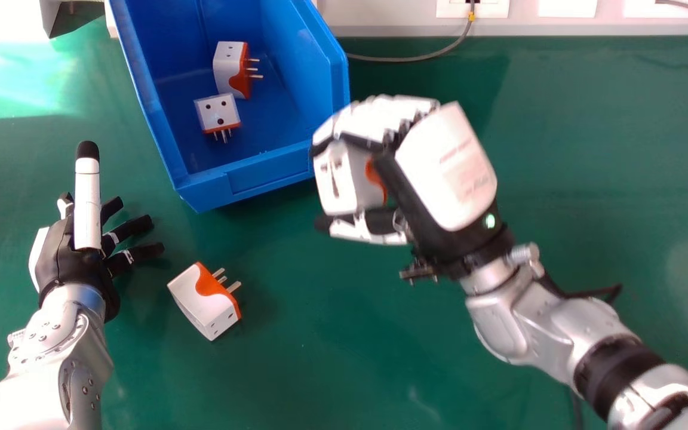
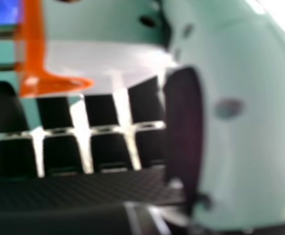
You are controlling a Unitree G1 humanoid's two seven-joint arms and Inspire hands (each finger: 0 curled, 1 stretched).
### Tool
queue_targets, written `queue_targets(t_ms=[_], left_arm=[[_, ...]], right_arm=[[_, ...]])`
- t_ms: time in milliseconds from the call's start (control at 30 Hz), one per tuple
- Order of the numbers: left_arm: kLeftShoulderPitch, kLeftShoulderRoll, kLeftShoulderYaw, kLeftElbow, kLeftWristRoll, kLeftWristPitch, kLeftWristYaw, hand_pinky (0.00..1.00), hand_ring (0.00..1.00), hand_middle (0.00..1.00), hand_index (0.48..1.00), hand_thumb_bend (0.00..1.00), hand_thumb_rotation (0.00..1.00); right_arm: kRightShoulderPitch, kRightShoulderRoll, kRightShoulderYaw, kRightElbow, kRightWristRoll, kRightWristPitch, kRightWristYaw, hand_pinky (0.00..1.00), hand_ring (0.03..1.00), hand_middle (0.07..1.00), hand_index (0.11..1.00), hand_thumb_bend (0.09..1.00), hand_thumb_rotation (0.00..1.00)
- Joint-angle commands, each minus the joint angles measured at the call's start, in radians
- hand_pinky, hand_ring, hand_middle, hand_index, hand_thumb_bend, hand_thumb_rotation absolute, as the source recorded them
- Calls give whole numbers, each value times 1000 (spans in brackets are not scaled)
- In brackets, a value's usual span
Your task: Pick all objects and put in blue box
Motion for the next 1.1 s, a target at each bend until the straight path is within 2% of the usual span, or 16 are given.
queue_targets(t_ms=[0,133,267,400,467,600,733,833,1067], left_arm=[[3,-13,-11,28,-2,14,-4,656,754,903,993,851,921],[-13,-10,-12,61,3,3,-2,656,755,904,993,848,921],[-16,-10,-14,75,6,-10,-1,658,757,905,993,845,920],[-17,-11,-19,88,9,-21,-1,656,756,906,993,844,920],[-17,-11,-20,89,9,-22,0,654,755,907,993,842,919],[-8,-20,-27,72,11,-19,4,651,754,907,993,840,919],[-1,-29,-30,53,12,-12,10,651,753,907,993,838,919],[-1,-33,-33,58,16,-15,13,650,752,906,993,837,918],[3,-39,-39,53,21,-15,16,651,748,899,993,835,919]], right_arm=[[-62,27,-21,-39,25,17,-10,347,461,536,485,498,0],[-182,59,-18,18,28,2,27,345,460,534,483,498,0],[-314,82,-7,168,46,-34,150,343,459,534,483,498,0],[-432,103,14,275,44,-6,267,345,458,533,490,498,0],[-461,111,28,297,34,20,277,344,459,533,496,498,0],[-559,131,109,357,-39,144,303,345,460,535,500,497,0],[-609,142,172,395,-88,216,367,346,463,536,501,497,0],[-640,141,246,422,-152,285,425,348,469,532,502,496,0],[-669,126,308,439,-185,335,479,355,486,523,496,497,0]])
